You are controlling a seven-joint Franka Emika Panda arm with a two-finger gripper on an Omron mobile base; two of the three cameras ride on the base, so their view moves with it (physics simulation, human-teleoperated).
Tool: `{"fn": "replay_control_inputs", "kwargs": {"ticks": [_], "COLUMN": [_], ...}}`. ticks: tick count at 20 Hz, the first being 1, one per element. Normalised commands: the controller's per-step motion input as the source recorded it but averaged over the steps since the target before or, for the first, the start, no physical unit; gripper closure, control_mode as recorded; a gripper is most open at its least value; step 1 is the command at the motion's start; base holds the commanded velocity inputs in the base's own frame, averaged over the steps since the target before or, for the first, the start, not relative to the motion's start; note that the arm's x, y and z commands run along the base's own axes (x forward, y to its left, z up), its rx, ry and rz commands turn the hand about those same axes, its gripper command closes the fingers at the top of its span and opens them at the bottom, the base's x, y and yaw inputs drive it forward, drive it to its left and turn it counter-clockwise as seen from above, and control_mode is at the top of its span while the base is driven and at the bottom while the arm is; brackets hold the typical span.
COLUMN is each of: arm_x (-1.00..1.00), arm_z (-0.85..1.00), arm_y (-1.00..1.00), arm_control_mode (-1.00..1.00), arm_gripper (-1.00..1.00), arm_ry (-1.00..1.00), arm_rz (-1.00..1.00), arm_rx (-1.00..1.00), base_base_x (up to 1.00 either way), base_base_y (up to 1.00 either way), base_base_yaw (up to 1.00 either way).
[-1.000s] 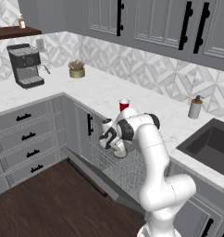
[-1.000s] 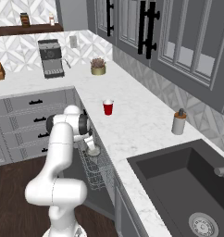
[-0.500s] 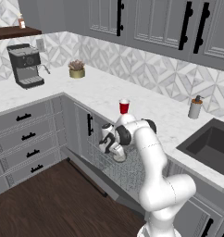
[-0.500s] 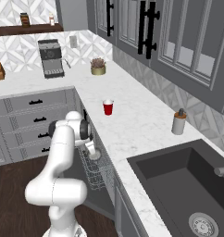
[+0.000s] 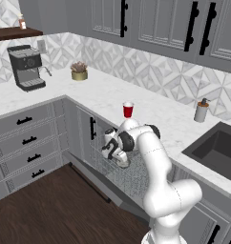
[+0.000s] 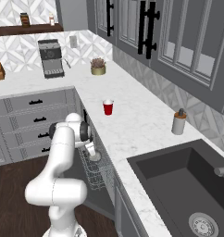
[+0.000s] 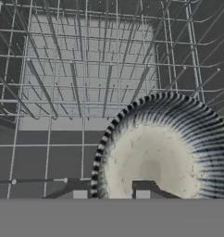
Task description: Pick up the cup and bowl from the counter, place them in the dishwasher, and close the dishwasher door.
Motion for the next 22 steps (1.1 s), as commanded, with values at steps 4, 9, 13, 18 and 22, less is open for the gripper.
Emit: {"fn": "replay_control_inputs", "kwargs": {"ticks": [4,9,13,18,22], "arm_x": [0.0,0.0,-0.19,-0.33,-0.29], "arm_z": [0.0,0.24,0.69,0.79,0.9], "arm_y": [0.0,0.04,0.02,0.02,-0.03], "arm_control_mode": [-1.0,-1.0,-1.0,-1.0,-1.0], "arm_gripper": [-1.0,-1.0,-1.0,-1.0,-1.0], "arm_ry": [0.0,0.0,0.0,-0.03,-0.04], "arm_rz": [0.0,0.0,0.0,0.0,0.0], "arm_rx": [0.0,-0.05,-0.03,0.0,0.0], "base_base_x": [0.0,0.0,0.0,0.0,0.0], "base_base_y": [0.0,0.0,0.0,0.0,0.0], "base_base_yaw": [0.0,0.0,0.0,0.0,0.0]}}
